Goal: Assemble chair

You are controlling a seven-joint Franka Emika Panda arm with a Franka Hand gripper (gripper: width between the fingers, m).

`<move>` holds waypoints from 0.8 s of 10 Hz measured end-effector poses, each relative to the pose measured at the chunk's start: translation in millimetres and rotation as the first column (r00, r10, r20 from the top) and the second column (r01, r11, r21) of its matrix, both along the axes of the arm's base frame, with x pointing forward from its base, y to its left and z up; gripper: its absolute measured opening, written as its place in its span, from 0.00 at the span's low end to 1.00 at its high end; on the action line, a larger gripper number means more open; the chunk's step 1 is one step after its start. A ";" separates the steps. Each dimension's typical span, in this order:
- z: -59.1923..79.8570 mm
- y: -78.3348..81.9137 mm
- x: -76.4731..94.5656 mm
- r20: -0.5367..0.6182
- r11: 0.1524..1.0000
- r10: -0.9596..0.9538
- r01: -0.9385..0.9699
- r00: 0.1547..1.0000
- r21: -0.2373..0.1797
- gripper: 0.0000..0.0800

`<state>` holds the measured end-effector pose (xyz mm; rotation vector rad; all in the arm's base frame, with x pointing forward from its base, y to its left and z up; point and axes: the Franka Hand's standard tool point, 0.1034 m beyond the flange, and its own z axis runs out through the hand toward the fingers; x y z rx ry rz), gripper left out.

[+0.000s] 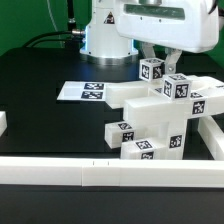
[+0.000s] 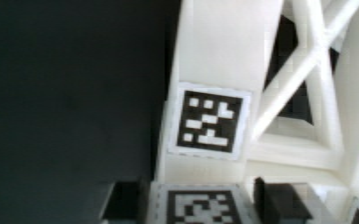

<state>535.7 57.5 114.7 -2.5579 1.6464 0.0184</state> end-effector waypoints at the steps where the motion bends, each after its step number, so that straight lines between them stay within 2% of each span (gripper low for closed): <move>1: 0.1 0.5 1.4 0.016 0.999 -0.046 0.045 0.999 0.007 0.35; 2: -0.5 0.3 1.4 0.017 1.000 -0.023 0.023 1.000 0.004 0.45; 3: -1.2 0.2 1.2 0.019 1.000 0.010 -0.010 1.000 0.002 0.61; 4: -1.1 -0.2 1.5 0.020 1.000 0.026 -0.026 0.999 0.000 0.61; 5: 0.3 -2.1 3.4 0.028 0.993 0.118 -0.118 0.993 -0.005 0.77; 8: -1.0 -2.3 2.3 0.042 0.948 0.317 -0.317 0.947 -0.022 0.81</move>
Offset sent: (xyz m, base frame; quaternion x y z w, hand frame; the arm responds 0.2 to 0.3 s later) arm 0.0000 0.0000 0.0000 0.0000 0.0000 0.0000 1.0000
